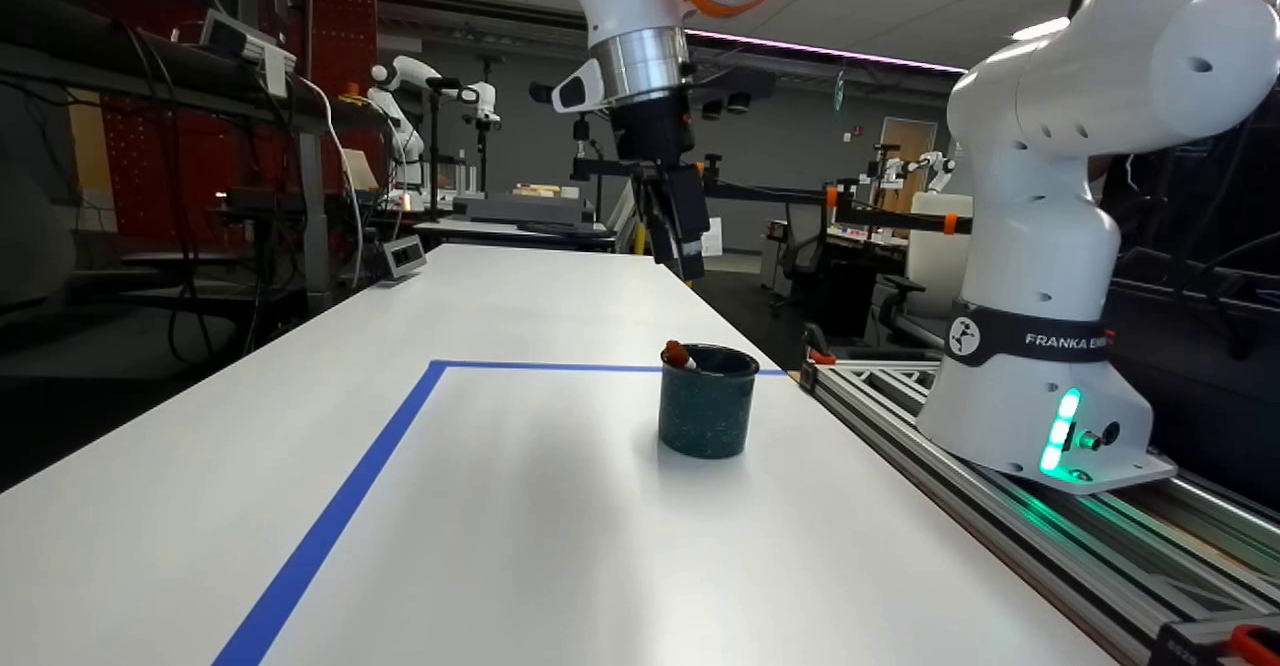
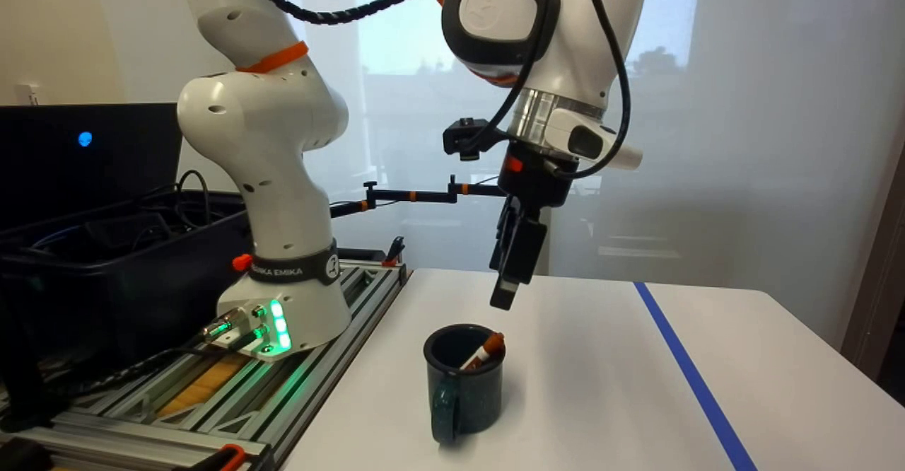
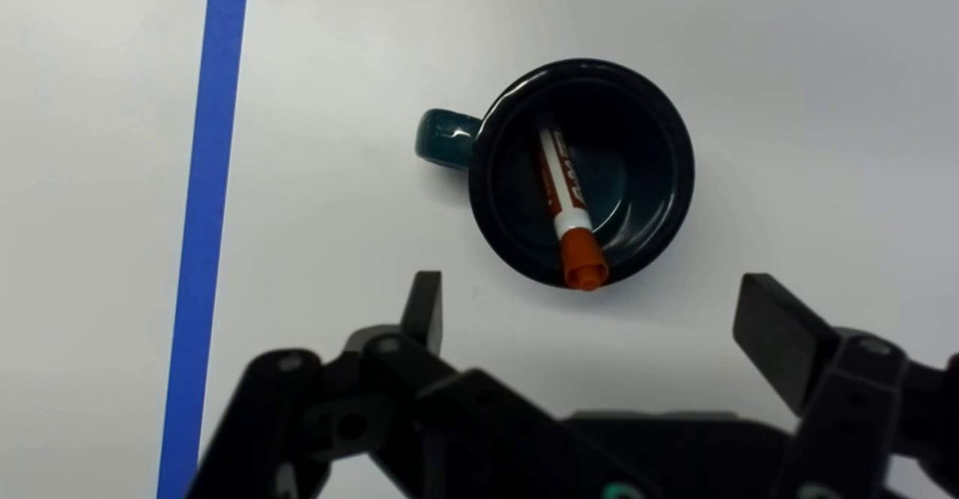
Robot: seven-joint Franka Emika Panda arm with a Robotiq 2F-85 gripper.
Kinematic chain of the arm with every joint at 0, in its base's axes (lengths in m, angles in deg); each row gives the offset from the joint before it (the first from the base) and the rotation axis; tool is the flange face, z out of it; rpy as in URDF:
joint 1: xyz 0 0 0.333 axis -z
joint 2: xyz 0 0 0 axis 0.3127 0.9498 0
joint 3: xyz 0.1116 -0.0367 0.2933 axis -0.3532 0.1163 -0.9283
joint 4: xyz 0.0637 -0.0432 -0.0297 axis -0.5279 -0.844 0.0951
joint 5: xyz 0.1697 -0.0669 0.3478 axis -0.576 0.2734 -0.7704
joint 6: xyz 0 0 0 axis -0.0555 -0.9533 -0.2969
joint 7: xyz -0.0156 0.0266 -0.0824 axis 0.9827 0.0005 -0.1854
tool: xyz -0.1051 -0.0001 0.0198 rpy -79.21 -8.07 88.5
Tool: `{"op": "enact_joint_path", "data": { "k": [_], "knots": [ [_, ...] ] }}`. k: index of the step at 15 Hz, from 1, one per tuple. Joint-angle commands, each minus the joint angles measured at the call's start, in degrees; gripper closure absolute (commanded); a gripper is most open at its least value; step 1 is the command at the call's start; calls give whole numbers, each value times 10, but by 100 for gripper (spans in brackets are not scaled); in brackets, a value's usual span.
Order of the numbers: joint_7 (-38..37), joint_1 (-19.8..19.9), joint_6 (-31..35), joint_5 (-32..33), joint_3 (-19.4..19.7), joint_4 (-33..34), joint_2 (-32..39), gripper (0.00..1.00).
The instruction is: Take the red marker out of the mug.
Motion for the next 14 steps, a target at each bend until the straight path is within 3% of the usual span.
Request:
{"op": "enact_joint_path", "data": {
  "k": [1,7,14],
  "knots": [
    [3,4,3,-2,-4,0,4,0],
    [12,2,21,-11,-1,6,47,0],
    [51,1,104,-32,0,8,110,0]
  ]
}}
